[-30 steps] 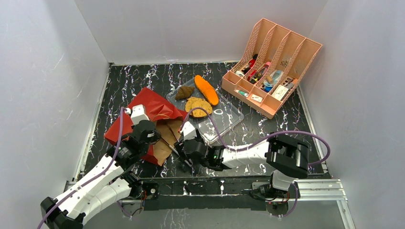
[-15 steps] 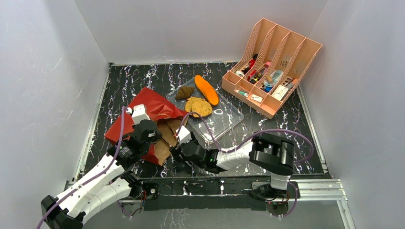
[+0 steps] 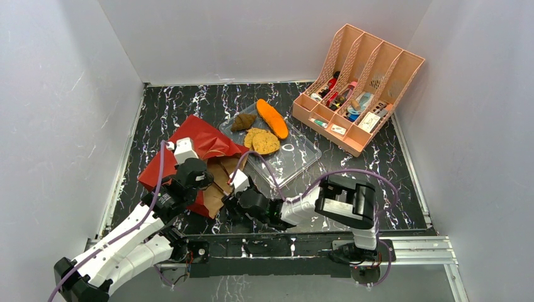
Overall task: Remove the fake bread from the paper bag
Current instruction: Pick up the clamp from the center of the board.
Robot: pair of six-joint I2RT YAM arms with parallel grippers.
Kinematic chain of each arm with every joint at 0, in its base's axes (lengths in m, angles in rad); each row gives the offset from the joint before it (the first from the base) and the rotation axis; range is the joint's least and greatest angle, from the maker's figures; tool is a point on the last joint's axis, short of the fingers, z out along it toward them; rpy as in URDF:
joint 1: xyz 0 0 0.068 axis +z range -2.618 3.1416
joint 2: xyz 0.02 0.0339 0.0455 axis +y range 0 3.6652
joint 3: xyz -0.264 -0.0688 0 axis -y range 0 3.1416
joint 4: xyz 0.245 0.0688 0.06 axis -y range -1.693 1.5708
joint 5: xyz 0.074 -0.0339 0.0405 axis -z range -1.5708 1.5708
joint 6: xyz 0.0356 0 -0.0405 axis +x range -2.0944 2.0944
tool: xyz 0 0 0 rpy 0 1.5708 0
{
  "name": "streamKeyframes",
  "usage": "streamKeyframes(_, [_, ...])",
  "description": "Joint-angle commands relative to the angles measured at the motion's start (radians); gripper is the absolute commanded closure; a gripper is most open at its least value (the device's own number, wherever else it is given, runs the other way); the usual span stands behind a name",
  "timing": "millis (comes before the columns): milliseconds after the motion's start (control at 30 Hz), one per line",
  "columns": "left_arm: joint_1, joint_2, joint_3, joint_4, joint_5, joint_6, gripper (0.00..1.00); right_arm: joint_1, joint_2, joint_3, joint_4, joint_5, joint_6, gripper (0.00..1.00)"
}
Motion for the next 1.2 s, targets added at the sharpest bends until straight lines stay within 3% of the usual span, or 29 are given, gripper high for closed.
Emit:
streamKeyframes(0, [-0.008, -0.005, 0.007, -0.005, 0.017, 0.005, 1.0, -0.026, 0.025, 0.0, 0.129, -0.043, -0.002, 0.33])
streamKeyframes(133, [-0.01, -0.006, 0.003, -0.012, 0.013, 0.0, 1.0, -0.045, 0.043, -0.009, 0.165, -0.077, 0.012, 0.38])
streamKeyframes(400, [-0.013, -0.022, 0.015, -0.07, -0.019, -0.044, 1.0, -0.069, 0.059, -0.027, 0.224, -0.157, 0.035, 0.66])
streamKeyframes(567, [-0.013, -0.071, 0.044, -0.188, -0.066, -0.136, 1.0, -0.07, 0.026, -0.063, 0.254, -0.209, 0.072, 0.71])
streamKeyframes(867, [-0.013, -0.074, 0.121, -0.26, -0.09, -0.145, 1.0, -0.07, -0.051, -0.102, 0.249, -0.245, 0.109, 0.74])
streamKeyframes(1167, [-0.013, -0.126, 0.096, -0.237, -0.099, -0.082, 1.0, -0.07, -0.203, -0.063, 0.048, -0.284, 0.297, 0.79])
